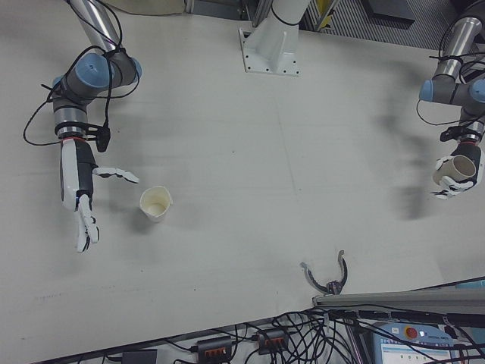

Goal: Pour water
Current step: 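Adjust the right hand around the cup and close its fingers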

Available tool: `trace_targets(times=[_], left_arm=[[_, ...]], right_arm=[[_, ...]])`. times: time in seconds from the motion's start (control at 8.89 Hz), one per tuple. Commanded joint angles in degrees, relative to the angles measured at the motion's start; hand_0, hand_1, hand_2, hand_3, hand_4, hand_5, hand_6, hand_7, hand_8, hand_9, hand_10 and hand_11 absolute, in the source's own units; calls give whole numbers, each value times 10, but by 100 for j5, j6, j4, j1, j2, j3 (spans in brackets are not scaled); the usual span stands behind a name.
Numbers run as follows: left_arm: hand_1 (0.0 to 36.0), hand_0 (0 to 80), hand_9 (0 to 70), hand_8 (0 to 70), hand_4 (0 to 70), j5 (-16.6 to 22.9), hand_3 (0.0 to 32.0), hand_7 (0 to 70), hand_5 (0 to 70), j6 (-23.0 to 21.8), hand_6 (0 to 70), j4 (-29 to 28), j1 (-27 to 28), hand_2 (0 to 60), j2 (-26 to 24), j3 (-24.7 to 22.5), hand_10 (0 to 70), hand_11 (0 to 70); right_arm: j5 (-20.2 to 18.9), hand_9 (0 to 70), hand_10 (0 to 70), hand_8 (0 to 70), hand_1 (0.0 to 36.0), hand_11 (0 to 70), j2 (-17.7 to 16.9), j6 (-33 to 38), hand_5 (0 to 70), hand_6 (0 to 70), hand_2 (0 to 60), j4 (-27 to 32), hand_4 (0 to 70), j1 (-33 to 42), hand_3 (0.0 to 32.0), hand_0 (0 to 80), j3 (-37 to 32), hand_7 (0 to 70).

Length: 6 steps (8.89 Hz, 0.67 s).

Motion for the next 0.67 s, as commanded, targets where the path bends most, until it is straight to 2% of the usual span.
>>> trace_targets(times=[0.0, 0.56], left_arm=[[360, 800, 299, 249, 700, -1, 0, 631, 700, 9, 507, -99, 8, 600, -3, 148, 202, 325], [360, 800, 300, 252, 700, -1, 0, 626, 700, 18, 508, -188, 0, 600, -29, 237, 203, 328]], right_arm=[[72, 22, 0, 33, 181, 0, 55, -97, 53, 0, 181, 2, 0, -316, 0, 473, -16, 0], [72, 31, 0, 37, 175, 0, 300, -132, 60, 34, 194, 2, 0, -405, 0, 470, -297, 0]])
